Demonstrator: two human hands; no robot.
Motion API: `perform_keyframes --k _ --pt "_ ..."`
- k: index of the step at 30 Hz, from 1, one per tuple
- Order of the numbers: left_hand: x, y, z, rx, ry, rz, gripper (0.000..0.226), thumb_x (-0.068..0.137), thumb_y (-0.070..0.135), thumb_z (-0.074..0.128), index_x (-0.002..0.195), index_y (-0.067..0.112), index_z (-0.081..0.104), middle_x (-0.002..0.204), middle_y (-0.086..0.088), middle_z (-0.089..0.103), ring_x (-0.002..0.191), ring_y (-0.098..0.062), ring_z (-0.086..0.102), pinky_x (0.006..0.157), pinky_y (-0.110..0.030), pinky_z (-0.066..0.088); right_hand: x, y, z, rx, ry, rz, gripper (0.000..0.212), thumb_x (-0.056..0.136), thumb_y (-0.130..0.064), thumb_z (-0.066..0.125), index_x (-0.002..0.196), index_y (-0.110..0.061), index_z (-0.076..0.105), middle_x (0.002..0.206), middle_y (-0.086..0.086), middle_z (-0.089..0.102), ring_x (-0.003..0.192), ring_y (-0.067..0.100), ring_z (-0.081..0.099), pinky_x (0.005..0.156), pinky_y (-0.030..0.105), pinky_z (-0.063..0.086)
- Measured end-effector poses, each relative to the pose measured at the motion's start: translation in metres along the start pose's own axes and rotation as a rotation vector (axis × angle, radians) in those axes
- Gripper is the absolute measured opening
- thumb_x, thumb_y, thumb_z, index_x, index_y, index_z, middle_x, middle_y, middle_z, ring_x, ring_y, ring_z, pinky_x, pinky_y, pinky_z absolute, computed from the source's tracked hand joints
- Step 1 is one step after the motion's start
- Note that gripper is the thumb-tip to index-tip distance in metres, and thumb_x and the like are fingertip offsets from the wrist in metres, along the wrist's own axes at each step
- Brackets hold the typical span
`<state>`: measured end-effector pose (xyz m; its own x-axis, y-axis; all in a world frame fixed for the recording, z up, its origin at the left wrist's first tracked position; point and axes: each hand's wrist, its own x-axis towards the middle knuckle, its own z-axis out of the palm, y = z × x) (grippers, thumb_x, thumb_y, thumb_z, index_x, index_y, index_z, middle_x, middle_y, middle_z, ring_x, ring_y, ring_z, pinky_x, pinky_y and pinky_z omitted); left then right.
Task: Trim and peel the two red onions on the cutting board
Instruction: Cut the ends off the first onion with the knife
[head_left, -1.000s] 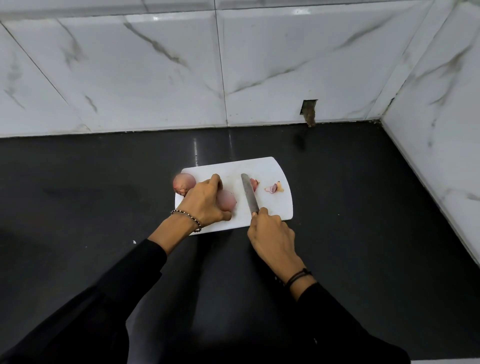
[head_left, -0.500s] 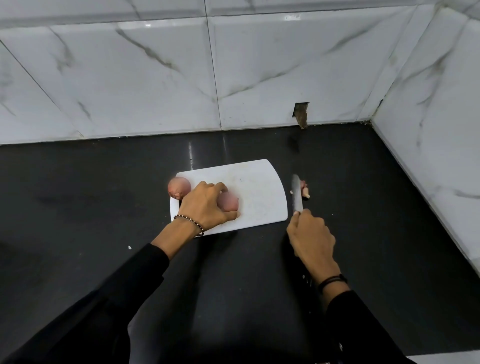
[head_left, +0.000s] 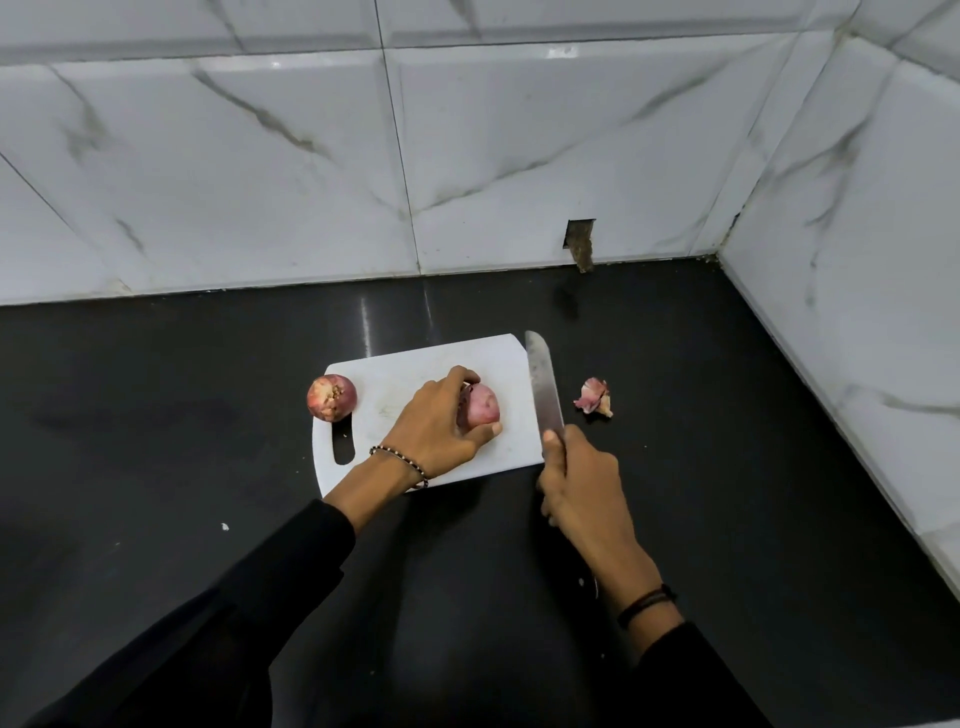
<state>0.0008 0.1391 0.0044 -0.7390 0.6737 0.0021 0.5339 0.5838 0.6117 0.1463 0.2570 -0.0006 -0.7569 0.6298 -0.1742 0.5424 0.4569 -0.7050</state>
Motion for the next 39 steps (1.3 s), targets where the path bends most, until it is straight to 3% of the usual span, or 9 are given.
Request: perform_keyframes --k 7,13,21,24,27,32,36,39 --pt "-0.001 -0.003 0.002 -0.121 -0.012 -0.021 0.069 0.083 0.031 0.078 0.140 0.017 0.042 0.135 -0.002 0.053 0.118 -0.019 0.053 0.097 -0.023 0.042 -0.004 -0.016 0.000 0.086 -0.068 -0.016 0.032 0.106 -0.044 0.036 0.091 -0.022 0.053 0.081 0.006 0.066 0.068 0.024 0.067 0.065 0.047 0.057" --pt "-0.006 -0.015 -0.002 -0.157 -0.010 -0.047 0.067 0.079 0.028 0.082 0.136 0.016 0.048 0.133 0.001 0.055 0.117 -0.012 0.053 0.097 -0.017 0.039 -0.010 -0.020 0.006 0.124 -0.090 0.002 0.032 0.106 -0.044 0.037 0.088 -0.022 0.052 0.084 0.007 0.065 0.069 0.025 0.066 0.059 0.042 0.056" --pt "-0.012 -0.025 -0.005 -0.158 -0.033 -0.028 0.066 0.075 0.026 0.085 0.131 0.018 0.050 0.127 0.002 0.058 0.116 -0.014 0.056 0.105 -0.032 0.046 -0.018 -0.022 0.008 0.084 -0.084 0.014 0.031 0.107 -0.038 0.037 0.083 -0.019 0.044 0.079 0.006 0.060 0.058 0.014 0.052 0.050 0.026 0.037" --pt "-0.013 -0.025 -0.008 -0.131 -0.045 -0.035 0.066 0.075 0.028 0.086 0.129 0.017 0.049 0.127 0.001 0.059 0.115 -0.015 0.057 0.104 -0.033 0.047 -0.022 -0.026 0.008 0.078 -0.119 0.004 0.032 0.107 -0.037 0.037 0.078 -0.024 0.038 0.077 0.001 0.052 0.058 0.011 0.047 0.050 0.025 0.033" --pt "-0.011 -0.020 -0.010 -0.106 -0.059 -0.046 0.066 0.076 0.028 0.085 0.129 0.015 0.049 0.126 -0.001 0.059 0.114 -0.017 0.057 0.102 -0.031 0.048 -0.024 -0.029 0.009 0.053 -0.138 -0.010 0.029 0.108 -0.037 0.036 0.087 -0.019 0.042 0.082 0.001 0.053 0.066 0.012 0.051 0.052 0.027 0.036" --pt "-0.009 -0.014 -0.012 -0.063 -0.059 -0.073 0.067 0.076 0.029 0.085 0.131 0.013 0.050 0.126 -0.003 0.061 0.113 -0.018 0.058 0.094 -0.021 0.043 -0.022 -0.033 0.010 0.009 -0.161 -0.039 0.028 0.108 -0.036 0.035 0.088 -0.019 0.041 0.080 -0.002 0.050 0.061 0.009 0.046 0.053 0.024 0.033" --pt "-0.005 -0.008 -0.017 0.035 -0.056 -0.063 0.070 0.077 0.029 0.084 0.136 0.010 0.053 0.130 -0.008 0.061 0.117 -0.024 0.057 0.097 -0.026 0.042 -0.020 -0.034 0.008 -0.034 -0.166 -0.049 0.028 0.108 -0.037 0.035 0.092 -0.016 0.045 0.085 0.003 0.056 0.070 0.017 0.056 0.059 0.036 0.045" --pt "-0.002 -0.002 -0.018 0.097 -0.084 -0.068 0.071 0.079 0.029 0.082 0.140 0.009 0.051 0.134 -0.011 0.060 0.122 -0.027 0.055 0.102 -0.031 0.042 -0.020 -0.035 0.004 -0.061 -0.173 -0.052 0.028 0.108 -0.036 0.035 0.092 -0.015 0.044 0.082 0.001 0.053 0.068 0.016 0.053 0.057 0.033 0.041"
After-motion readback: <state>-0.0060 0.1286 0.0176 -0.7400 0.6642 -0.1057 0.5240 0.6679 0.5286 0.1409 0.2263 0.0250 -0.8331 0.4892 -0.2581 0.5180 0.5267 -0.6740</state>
